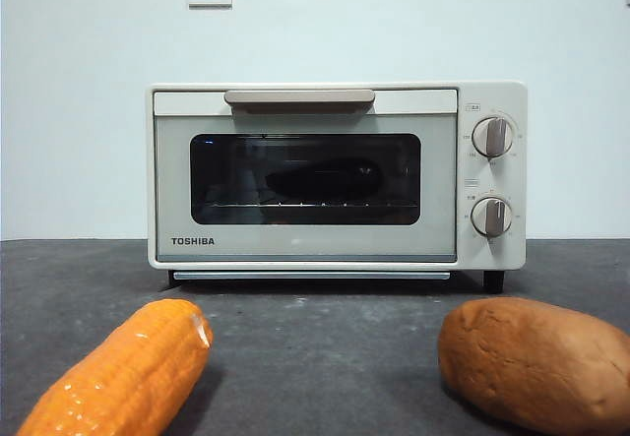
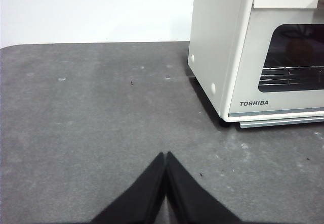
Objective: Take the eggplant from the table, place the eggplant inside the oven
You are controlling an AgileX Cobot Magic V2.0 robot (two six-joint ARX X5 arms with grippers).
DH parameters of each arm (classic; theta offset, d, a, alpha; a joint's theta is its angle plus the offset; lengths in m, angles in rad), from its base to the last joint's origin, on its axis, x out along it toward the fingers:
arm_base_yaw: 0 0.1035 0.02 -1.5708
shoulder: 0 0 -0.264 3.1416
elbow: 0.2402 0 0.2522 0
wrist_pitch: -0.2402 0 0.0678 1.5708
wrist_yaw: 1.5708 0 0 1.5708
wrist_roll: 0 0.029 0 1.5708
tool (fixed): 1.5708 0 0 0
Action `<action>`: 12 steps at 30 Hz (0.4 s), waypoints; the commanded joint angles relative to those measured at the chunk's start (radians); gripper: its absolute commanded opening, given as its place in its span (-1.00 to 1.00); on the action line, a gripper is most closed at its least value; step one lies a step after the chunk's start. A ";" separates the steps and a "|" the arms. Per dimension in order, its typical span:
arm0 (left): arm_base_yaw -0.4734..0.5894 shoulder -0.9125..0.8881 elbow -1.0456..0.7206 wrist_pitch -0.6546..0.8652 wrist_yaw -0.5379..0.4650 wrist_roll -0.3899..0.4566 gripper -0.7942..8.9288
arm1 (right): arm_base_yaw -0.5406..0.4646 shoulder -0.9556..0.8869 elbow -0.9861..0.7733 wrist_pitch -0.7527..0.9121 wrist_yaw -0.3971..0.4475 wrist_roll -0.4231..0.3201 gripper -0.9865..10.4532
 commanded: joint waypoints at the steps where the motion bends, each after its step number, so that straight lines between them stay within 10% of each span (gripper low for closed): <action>1: 0.002 -0.001 -0.027 0.011 0.000 0.008 -0.82 | 0.000 0.000 -0.009 0.003 0.011 0.029 -0.82; 12: 0.002 -0.001 -0.027 0.011 0.000 0.008 -0.82 | 0.000 0.000 -0.008 0.013 0.011 0.029 -0.82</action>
